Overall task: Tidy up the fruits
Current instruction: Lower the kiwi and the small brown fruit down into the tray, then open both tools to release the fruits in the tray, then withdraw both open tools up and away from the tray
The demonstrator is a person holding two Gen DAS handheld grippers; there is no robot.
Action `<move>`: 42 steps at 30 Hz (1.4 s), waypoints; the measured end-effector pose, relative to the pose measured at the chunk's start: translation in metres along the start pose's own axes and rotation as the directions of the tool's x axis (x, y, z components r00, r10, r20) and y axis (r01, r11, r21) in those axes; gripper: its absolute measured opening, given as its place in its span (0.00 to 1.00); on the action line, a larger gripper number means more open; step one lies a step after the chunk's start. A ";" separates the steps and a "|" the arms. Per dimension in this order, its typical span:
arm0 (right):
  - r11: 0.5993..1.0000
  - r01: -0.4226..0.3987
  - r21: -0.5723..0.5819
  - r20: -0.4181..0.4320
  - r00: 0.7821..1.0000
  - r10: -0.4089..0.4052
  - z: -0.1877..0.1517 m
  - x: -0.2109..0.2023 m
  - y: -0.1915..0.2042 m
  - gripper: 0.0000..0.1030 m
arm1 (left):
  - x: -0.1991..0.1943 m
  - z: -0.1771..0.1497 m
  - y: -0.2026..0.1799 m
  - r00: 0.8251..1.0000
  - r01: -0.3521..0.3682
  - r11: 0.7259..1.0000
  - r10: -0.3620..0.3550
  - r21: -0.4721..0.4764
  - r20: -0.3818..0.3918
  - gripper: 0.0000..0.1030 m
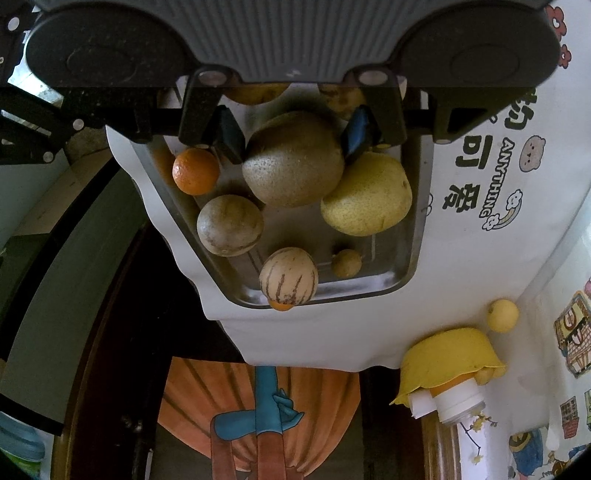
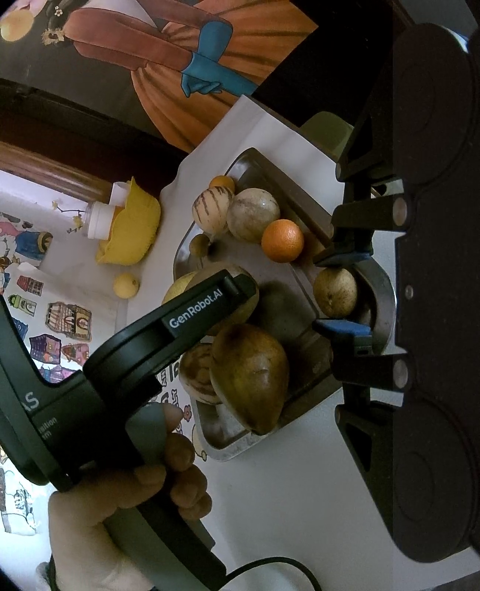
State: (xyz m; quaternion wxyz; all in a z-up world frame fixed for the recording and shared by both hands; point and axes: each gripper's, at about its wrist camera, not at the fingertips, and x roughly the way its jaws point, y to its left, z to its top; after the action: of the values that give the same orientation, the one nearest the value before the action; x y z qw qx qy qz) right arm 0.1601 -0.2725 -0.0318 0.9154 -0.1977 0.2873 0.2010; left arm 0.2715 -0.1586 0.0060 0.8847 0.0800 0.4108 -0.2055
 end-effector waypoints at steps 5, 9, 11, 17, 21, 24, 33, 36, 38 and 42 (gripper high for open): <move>1.000 -0.001 0.005 0.004 1.000 0.001 0.000 -0.001 0.000 0.34 | 0.000 0.000 0.000 1.000 -0.001 1.000 0.001 -0.004 -0.001 0.60; 1.000 0.004 0.005 0.012 1.000 -0.005 -0.001 -0.002 0.001 0.38 | 0.001 0.000 0.001 1.000 0.000 1.000 0.000 -0.010 -0.003 0.60; 1.000 0.008 0.004 0.016 1.000 -0.008 -0.001 -0.003 0.003 0.39 | 0.001 0.000 0.001 1.000 -0.001 1.000 0.001 -0.010 -0.004 0.60; 1.000 0.010 0.010 0.020 1.000 -0.010 -0.002 -0.003 0.004 0.42 | -0.001 0.000 -0.001 1.000 0.006 1.000 -0.006 -0.012 -0.005 0.64; 1.000 0.012 0.029 0.023 1.000 -0.013 -0.003 -0.006 0.004 0.47 | -0.006 0.000 -0.002 1.000 0.018 1.000 -0.019 -0.026 -0.003 0.68; 0.998 0.014 0.065 0.028 0.999 -0.016 -0.005 -0.011 0.001 0.51 | -0.013 0.000 -0.004 0.999 0.033 0.999 -0.033 -0.035 -0.001 0.70; 0.982 0.022 0.187 0.069 0.997 -0.036 -0.013 -0.040 0.000 0.71 | -0.060 -0.009 -0.007 0.993 0.070 0.994 -0.061 -0.079 0.105 0.83; 0.972 0.023 0.232 0.093 0.995 -0.046 -0.014 -0.053 0.005 0.79 | -0.082 -0.020 -0.005 0.986 0.061 0.993 -0.044 -0.103 0.161 0.93; 0.964 0.024 0.266 0.105 0.993 -0.054 -0.015 -0.061 0.010 0.85 | -0.098 -0.031 -0.004 0.978 0.048 0.992 -0.022 -0.120 0.206 0.97; 0.941 0.011 0.338 0.135 0.989 -0.060 -0.014 -0.075 0.019 0.95 | -0.128 -0.052 0.005 0.960 0.021 0.987 0.025 -0.159 0.278 1.00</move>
State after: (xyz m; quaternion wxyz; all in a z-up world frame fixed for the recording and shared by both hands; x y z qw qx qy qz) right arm 0.0876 -0.2821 -0.0016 0.9575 -0.0288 0.2470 0.1461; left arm 0.1635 -0.1002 0.0690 0.9375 -0.0209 0.2971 -0.1802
